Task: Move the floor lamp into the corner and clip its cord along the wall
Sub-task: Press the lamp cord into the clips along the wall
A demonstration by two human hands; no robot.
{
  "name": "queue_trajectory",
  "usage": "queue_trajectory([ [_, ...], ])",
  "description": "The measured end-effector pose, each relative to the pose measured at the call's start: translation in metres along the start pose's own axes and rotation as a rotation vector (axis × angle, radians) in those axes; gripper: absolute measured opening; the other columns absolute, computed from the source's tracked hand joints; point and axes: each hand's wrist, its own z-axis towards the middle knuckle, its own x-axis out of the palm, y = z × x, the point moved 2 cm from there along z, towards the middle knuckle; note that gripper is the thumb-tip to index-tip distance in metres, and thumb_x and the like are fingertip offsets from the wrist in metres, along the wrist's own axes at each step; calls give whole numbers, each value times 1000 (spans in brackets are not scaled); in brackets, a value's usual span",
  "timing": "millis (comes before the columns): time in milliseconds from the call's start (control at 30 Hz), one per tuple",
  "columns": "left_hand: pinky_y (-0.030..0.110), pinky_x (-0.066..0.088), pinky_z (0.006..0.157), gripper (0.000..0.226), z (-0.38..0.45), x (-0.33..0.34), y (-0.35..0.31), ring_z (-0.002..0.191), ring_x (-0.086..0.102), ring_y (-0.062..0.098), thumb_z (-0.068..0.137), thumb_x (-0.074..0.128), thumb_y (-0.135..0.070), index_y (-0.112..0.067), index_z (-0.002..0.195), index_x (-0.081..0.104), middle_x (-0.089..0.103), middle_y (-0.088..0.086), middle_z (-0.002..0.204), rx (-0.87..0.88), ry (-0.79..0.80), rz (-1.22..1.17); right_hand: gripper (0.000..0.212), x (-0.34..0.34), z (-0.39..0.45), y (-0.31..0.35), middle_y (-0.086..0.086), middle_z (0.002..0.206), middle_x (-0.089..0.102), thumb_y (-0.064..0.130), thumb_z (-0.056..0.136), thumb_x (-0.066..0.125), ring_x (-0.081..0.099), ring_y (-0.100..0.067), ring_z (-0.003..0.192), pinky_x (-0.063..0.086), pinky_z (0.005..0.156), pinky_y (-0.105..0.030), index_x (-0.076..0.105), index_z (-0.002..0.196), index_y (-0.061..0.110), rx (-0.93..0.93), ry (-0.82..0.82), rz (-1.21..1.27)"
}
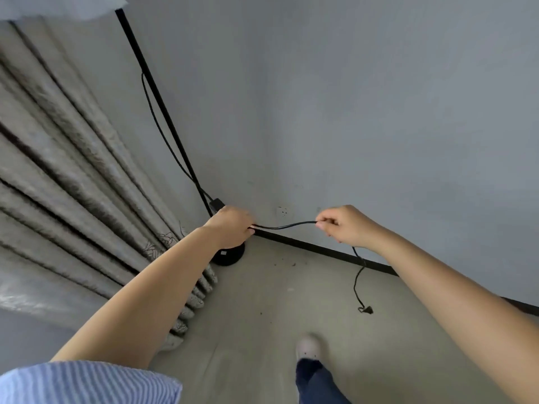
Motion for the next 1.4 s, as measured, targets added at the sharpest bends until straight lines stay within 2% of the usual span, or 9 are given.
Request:
queue_trajectory([
  [167,35,43,94,28,67,20,30,112,53,27,99,36,-15,-11,120,53,60,10,123,36,35,-273,24,4,92,-28,-5,65,52,13,94,42,41,-19,60,33,59,-25,59,90,-2,18,-28,-109],
  [333,30,40,72,23,134,49,67,99,57,29,99,37,-16,-5,112,51,62,16,112,42,138,-261,24,29,183,-53,3,56,39,14,96,36,38,-19,57,29,57,-27,50,78,8,57,64,-151],
  [433,34,46,75,25,170,68,92,98,58,32,99,36,-19,-4,112,52,63,18,109,-11,138,-285,23,45,233,-58,-7,64,52,12,96,37,43,-21,60,32,59,-27,54,84,2,71,6,-78],
  [600,44,51,79,24,234,110,144,83,60,29,97,40,-7,7,101,59,67,26,96,-70,-145,-569,27,83,318,-80,-20,86,66,14,97,34,58,-32,77,36,63,-29,57,95,1,113,-93,-97],
  [733,45,53,75,20,276,158,178,83,62,37,92,45,1,10,100,61,67,30,90,-7,-310,-620,26,131,380,-97,-22,85,66,13,95,37,48,-25,65,34,59,-29,58,89,0,111,-157,-122],
  [933,28,53,49,6,330,229,228,57,64,30,75,60,11,11,73,65,66,25,63,-15,-510,-500,20,186,461,-138,-21,96,65,10,91,47,59,-35,84,41,66,-32,57,106,0,36,-352,-125],
  [1067,23,49,33,20,369,272,264,42,59,25,51,77,21,6,56,64,62,19,49,-4,-590,-235,17,226,498,-166,-29,91,60,-13,78,54,60,-38,73,52,63,-41,63,92,-9,-244,-463,-146],
  [1267,16,49,46,32,387,296,274,37,57,17,20,77,12,-5,40,61,57,6,36,77,-706,205,11,260,528,-193,-24,69,68,-12,68,64,66,-32,55,57,47,-34,70,76,-7,-516,-619,-369],
  [1400,23,56,71,38,401,309,269,48,63,19,40,77,3,-13,75,74,65,4,47,30,-743,287,12,261,534,-200,-24,67,67,-15,64,67,65,-33,53,55,41,-35,69,71,-6,-549,-706,-493],
])
